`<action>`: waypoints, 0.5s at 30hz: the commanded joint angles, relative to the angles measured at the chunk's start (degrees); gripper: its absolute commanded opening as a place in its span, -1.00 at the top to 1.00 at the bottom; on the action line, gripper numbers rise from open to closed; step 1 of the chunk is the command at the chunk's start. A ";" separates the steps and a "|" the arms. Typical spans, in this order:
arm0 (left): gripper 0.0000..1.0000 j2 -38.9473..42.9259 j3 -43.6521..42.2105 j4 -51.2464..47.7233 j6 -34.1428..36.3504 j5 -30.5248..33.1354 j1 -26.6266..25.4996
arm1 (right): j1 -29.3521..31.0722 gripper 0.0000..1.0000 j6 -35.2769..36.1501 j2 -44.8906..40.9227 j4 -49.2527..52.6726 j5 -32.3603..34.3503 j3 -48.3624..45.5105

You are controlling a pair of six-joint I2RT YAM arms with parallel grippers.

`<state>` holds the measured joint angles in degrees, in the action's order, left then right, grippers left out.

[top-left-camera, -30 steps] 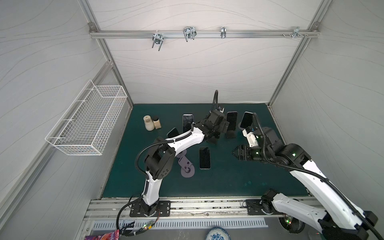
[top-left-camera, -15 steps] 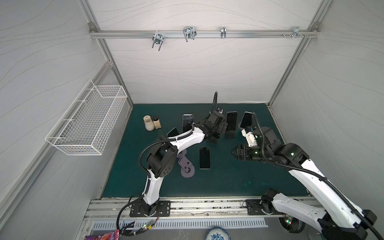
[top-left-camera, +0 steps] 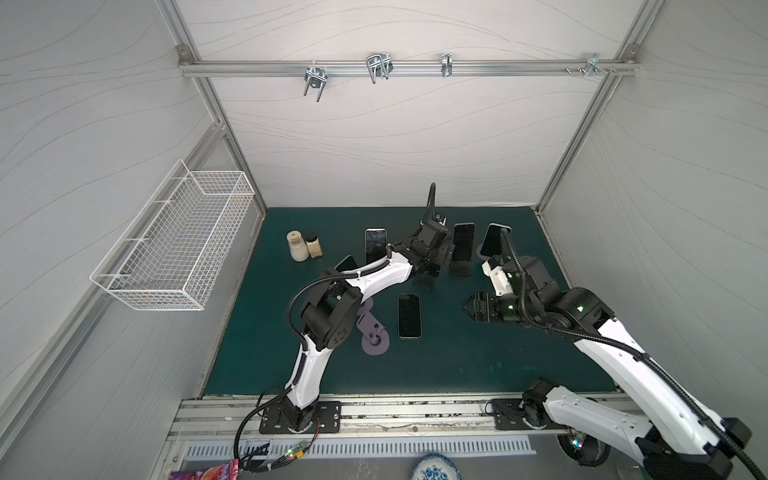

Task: Remove the phone from the phone stand
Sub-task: 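Lift the teal phone up off the black stand with the left gripper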

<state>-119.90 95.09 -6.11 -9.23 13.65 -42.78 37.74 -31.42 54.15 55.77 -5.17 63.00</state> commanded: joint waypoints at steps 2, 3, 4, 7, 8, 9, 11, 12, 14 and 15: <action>-0.71 -2.10 3.80 0.95 -0.43 -0.22 0.07 | -0.12 -0.46 0.88 -1.15 0.00 0.49 -0.42; -0.69 -2.18 3.96 0.93 -0.43 -0.17 0.07 | -0.14 -0.46 0.91 -1.15 0.00 0.66 -0.47; -0.67 -2.38 4.05 0.94 -0.35 -0.10 0.11 | -0.12 -0.46 0.96 -1.19 -0.07 0.76 -0.56; -0.61 -2.46 4.05 1.02 -0.35 -0.18 0.08 | -0.13 -0.46 1.09 -1.58 -0.04 1.04 -0.72; -0.60 -2.50 4.05 1.10 -0.26 -0.05 0.07 | -0.16 -0.46 1.08 -1.63 0.00 1.22 -0.83; -0.59 -2.57 4.08 1.09 -0.13 -0.03 0.14 | -0.20 -0.46 0.97 -1.81 0.04 1.30 -0.86; -0.55 -2.79 4.10 0.93 0.22 0.01 0.11 | -0.16 -0.45 1.01 -1.86 0.21 1.40 -1.04; -0.54 -2.72 4.08 0.97 0.26 0.02 0.08 | -0.14 -0.45 1.07 -1.89 0.13 1.48 -1.12; -0.50 -2.85 4.06 0.97 0.42 -0.15 0.07 | -0.14 -0.45 1.07 -2.20 0.14 1.65 -1.30; -0.49 -2.91 4.10 0.93 0.53 -0.22 0.11 | -0.19 -0.45 1.08 -2.22 0.27 1.71 -1.39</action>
<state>-121.34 96.51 -6.11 -9.15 13.50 -42.68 37.74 -31.03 52.86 55.75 -4.47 62.13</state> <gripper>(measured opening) 0.752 0.726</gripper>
